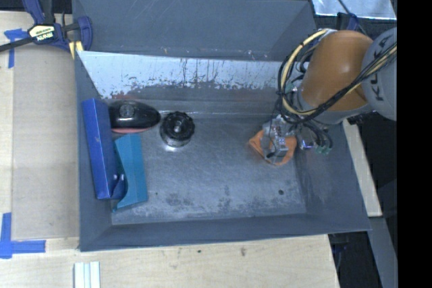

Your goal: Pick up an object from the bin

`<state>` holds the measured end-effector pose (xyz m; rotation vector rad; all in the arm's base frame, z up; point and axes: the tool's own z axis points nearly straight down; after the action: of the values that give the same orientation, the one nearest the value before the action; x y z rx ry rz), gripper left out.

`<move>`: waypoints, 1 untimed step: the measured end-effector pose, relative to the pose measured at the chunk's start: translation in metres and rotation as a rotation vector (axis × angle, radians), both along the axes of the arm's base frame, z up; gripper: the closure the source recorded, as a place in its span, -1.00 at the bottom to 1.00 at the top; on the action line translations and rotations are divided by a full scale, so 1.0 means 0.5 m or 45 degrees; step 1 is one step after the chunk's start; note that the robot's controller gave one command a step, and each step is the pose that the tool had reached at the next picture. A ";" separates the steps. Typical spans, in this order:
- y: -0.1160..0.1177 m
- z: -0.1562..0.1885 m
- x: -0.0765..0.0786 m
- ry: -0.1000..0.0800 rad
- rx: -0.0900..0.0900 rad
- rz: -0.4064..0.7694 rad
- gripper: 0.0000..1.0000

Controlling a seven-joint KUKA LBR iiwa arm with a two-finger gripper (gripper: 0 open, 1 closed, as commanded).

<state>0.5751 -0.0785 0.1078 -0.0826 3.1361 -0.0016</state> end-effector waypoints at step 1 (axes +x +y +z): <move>-0.005 0.089 0.001 0.011 0.002 0.019 1.00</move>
Offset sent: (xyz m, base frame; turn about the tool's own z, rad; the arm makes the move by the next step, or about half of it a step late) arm 0.0217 -0.0445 -0.0366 -0.0093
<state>0.5757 -0.0812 0.1521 -0.1060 3.1437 0.0011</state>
